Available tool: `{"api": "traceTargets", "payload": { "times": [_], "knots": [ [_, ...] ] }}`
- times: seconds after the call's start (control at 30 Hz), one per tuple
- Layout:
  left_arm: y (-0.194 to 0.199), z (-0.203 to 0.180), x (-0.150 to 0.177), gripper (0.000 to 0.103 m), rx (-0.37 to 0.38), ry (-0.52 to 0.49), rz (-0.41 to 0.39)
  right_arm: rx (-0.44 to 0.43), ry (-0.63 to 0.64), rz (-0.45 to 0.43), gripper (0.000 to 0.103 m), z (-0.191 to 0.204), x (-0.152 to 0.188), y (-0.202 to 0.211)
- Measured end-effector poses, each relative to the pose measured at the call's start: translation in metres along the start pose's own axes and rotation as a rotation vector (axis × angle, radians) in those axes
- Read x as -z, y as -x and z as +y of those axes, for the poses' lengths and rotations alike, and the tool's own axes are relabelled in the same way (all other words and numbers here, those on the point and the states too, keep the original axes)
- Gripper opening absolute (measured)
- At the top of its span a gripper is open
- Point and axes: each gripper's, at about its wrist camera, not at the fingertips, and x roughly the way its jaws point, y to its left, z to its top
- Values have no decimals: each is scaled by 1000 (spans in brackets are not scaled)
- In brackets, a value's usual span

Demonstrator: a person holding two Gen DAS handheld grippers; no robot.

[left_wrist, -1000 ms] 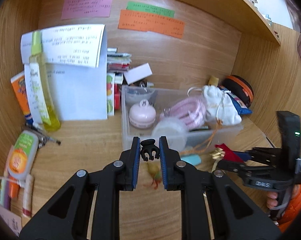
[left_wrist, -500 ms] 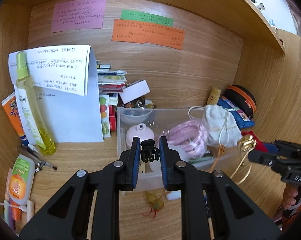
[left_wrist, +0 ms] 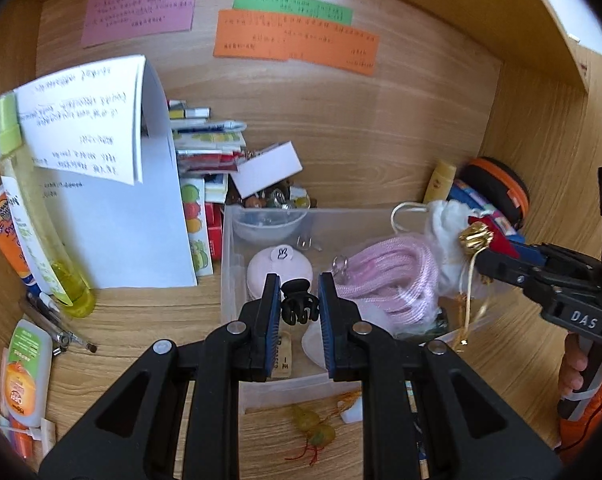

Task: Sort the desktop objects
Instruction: 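Carry the hair clip and red pouch into the clear box and release, then grasp the gourd bead charm with the left gripper while the right grasps the green card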

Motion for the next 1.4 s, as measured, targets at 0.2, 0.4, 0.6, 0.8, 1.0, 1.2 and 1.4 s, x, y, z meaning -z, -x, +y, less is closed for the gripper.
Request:
{"api": "traceTargets", "payload": {
  "times": [0.2,0.4,0.6,0.8,1.0,1.2,1.4],
  "knots": [
    [-16,0,4,18,-7,-10,52,38,52,-18,38,7,5,-13],
    [-19,-1,7,20,-19,-24,69,74,92,79,40,14,17,-40],
    [-14,-2,8,36,-29,-20,48,42,46,107,43,5,17,-39],
    [-6,-2,8,52,-17,-16,21,54,60,84,66,9,14,-23],
    [3,-6,9,63,-7,-21,-7,100,70,45,73,13,15,-9],
    [14,-7,12,65,-10,-14,-21,160,64,34,83,9,19,1],
    [32,-2,20,72,-26,3,-35,174,31,30,83,2,25,16]
  ]
}}
